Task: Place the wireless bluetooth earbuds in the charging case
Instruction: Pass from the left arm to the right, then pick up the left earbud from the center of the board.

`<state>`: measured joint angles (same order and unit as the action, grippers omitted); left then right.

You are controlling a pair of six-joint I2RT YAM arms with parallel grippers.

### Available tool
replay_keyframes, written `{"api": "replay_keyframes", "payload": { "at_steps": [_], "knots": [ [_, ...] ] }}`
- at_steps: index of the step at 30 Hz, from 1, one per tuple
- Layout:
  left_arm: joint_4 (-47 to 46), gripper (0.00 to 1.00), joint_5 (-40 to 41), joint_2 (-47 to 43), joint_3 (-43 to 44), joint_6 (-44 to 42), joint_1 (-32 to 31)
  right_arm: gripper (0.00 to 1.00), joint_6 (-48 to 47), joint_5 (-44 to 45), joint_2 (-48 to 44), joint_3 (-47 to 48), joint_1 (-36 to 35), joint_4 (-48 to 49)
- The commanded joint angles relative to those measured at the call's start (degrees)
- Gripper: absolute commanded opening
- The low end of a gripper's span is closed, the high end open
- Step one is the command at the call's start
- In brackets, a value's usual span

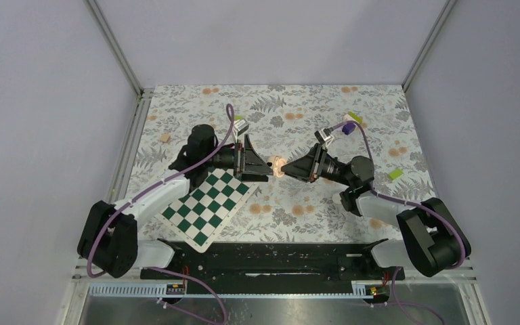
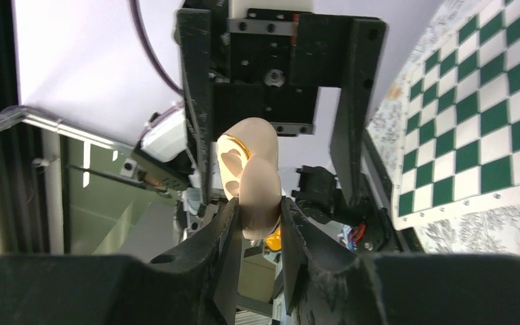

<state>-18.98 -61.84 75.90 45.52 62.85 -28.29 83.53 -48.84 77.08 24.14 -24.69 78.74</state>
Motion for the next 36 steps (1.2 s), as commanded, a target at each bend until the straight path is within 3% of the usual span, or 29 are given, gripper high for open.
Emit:
{"api": "replay_keyframes", "payload": {
  "at_steps": [1, 4, 9, 12, 15, 17, 19, 24, 31, 36],
  "knots": [
    [15.75, 0.98, 3.37, -4.73, 5.53, -11.9, 3.05, 0.0, -6.61, 1.47, -2.76, 0.75, 0.25, -10.8],
    [22.55, 0.99, 4.74, -6.59, 7.43, -15.79, 7.02, 0.0, -15.12, 3.68, -7.6, 1.64, 0.34, -27.76],
    [14.04, 0.99, 7.24, -5.84, 3.7, -9.01, 11.17, 0.0, -31.65, 14.87, -17.14, 5.93, 0.71, -61.19],
    [25.8, 0.99, 17.18, -1.6, 8.26, -14.7, 9.77, 0.0, -35.53, 19.23, -20.02, 7.0, 1.19, -70.96],
    [46.1, 0.99, 34.59, 4.96, 18.89, -24.01, 5.3, 0.0, -37.51, 22.21, -21.61, 6.92, 1.5, -76.15],
    [54.67, 0.98, 45.9, 10.44, 26.22, -26.55, 2.43, 0.0, -38.01, 22.62, -21.94, 6.69, 1.79, -77.63],
    [59.4, 0.94, 51.52, 16.48, 31.95, -27.29, 1.33, 0.0, -38.23, 22.94, -22.47, 6.41, 2.05, -78.33],
    [64.2, 0.82, 58.56, 26.15, 40.37, -27.25, 1.32, 0.0, -38.8, 24.0, -24.81, 5.65, 2.45, -80.03],
    [67.75, 0.81, 63.98, 33.76, 50.5, -30.49, 1.31, 0.0, -41.69, 29.43, -23.82, 11.47, 2.63, -95.17],
    [65.28, 0.79, 62.81, 35.58, 51.9, -35.07, 1.33, 0.0, -41.97, 31.08, -21.34, 17.52, 2.68, -105.92]
  ]
}}
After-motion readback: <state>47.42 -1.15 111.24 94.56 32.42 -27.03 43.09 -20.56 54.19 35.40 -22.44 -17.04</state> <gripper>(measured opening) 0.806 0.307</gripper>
